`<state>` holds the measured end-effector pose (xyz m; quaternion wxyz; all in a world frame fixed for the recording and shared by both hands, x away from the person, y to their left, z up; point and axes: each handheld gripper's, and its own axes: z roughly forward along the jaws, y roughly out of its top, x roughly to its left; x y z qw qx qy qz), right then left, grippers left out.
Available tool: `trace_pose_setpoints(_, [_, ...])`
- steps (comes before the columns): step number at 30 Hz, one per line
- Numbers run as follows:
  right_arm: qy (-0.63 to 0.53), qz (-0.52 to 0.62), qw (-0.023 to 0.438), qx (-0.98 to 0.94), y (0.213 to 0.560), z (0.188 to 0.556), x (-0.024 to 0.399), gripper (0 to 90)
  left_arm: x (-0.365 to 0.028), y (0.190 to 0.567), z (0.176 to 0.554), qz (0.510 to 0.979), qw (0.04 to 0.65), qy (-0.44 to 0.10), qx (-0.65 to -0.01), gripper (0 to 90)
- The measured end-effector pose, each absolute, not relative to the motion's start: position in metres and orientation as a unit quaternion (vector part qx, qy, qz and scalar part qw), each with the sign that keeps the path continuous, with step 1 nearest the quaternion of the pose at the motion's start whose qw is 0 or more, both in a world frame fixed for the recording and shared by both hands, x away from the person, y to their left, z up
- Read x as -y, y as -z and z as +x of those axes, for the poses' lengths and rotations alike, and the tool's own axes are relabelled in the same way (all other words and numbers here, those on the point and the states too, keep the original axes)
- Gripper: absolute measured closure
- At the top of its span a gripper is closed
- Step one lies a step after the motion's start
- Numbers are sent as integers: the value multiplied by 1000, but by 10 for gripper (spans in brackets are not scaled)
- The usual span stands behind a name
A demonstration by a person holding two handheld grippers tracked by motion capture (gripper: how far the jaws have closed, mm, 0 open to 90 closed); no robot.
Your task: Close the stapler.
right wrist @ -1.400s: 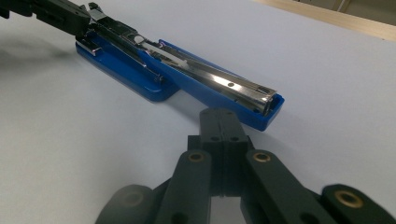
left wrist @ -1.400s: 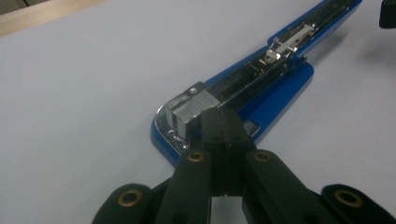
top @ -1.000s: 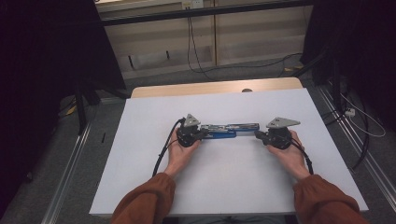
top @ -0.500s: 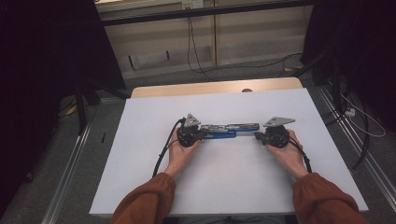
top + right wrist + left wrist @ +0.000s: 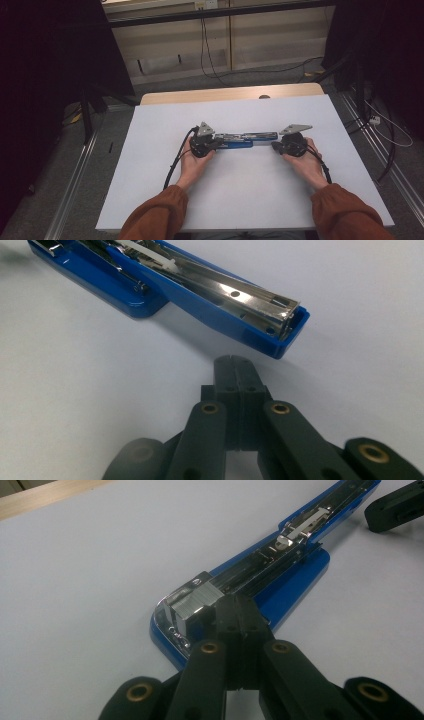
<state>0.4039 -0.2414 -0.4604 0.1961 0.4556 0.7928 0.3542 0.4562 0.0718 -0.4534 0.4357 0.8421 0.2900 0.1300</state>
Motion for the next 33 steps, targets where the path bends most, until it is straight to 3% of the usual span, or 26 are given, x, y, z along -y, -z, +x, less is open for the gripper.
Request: trace_pose_setpoints(33, [-354, 459, 221, -785, 463, 408, 234, 900, -71, 454, 456, 840, 439, -133, -289, 900])
